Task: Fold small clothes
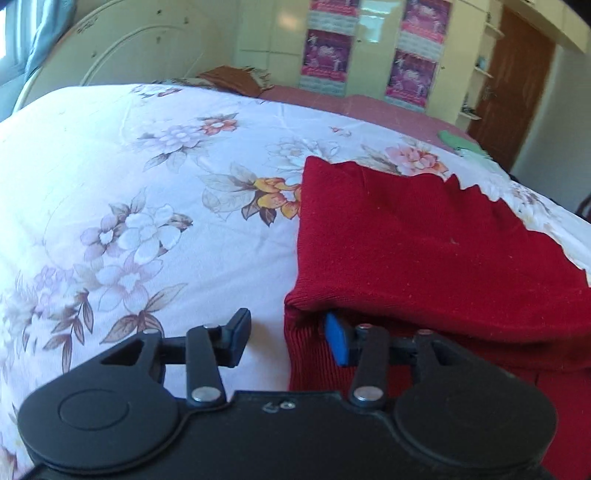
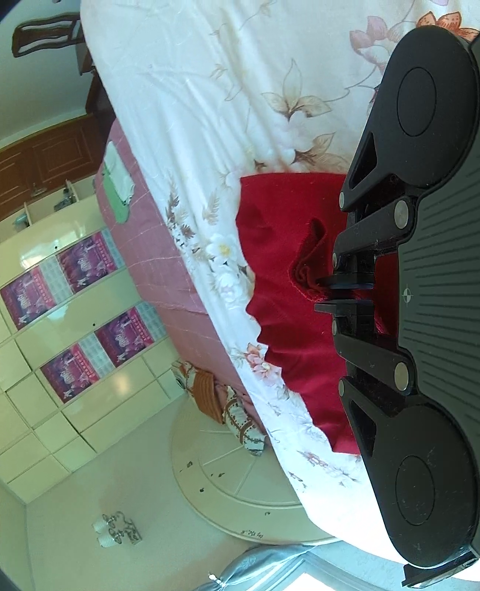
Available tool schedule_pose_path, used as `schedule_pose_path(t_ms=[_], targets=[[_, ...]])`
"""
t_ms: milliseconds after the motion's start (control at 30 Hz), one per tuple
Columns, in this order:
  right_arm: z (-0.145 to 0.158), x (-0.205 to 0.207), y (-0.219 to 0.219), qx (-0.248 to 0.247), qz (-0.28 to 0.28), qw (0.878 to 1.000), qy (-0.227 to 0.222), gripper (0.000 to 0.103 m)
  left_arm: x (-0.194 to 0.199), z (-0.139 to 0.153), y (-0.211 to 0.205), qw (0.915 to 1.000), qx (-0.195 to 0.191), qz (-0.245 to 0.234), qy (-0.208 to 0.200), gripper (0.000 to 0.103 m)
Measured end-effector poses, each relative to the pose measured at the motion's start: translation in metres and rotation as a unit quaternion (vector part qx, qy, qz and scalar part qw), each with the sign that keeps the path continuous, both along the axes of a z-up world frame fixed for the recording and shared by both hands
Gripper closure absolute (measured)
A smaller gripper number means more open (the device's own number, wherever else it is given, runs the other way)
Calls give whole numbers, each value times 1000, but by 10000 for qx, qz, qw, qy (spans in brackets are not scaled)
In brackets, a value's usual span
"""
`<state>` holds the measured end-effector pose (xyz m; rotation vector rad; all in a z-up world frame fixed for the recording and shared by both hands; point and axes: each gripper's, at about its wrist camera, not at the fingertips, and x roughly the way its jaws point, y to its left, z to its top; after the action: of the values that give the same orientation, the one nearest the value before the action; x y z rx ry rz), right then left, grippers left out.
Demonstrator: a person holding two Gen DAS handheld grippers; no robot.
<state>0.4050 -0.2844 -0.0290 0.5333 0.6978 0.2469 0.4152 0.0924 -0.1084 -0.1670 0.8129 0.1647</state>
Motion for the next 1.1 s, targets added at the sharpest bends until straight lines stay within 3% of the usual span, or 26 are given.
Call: schedule_pose_path(t_ms=[267,533,667,800,867,967,1100], targets=[[-29,-5,-7,-127,6,9993,358,99,1,-4,4,9988,358,-319,-8,61],[-58,-14,-7,-198,-41,9974,697,99,-11,0,15,9978,361,-551,-80,60],[-49,-24,-14,-155,-191,9979,606,99,-28,22,25,9959,530,-614,-388,62],[-41,-22,-20,-72,-212,9990,396,99,-12,38,10,9913,326,-1056,-709,62],[-44,-13,-22,-22,-302,9985,463,99,3,33,-5,9880,210,-1388,-650,62],[-52,3,-19,-4,-268,9973,684,99,22,11,-29,9837,342,-1741,-281,62],[-50,4,-19,-63,-140,9969,775,99,19,-1,-31,9833,417,-1741,-323,62]])
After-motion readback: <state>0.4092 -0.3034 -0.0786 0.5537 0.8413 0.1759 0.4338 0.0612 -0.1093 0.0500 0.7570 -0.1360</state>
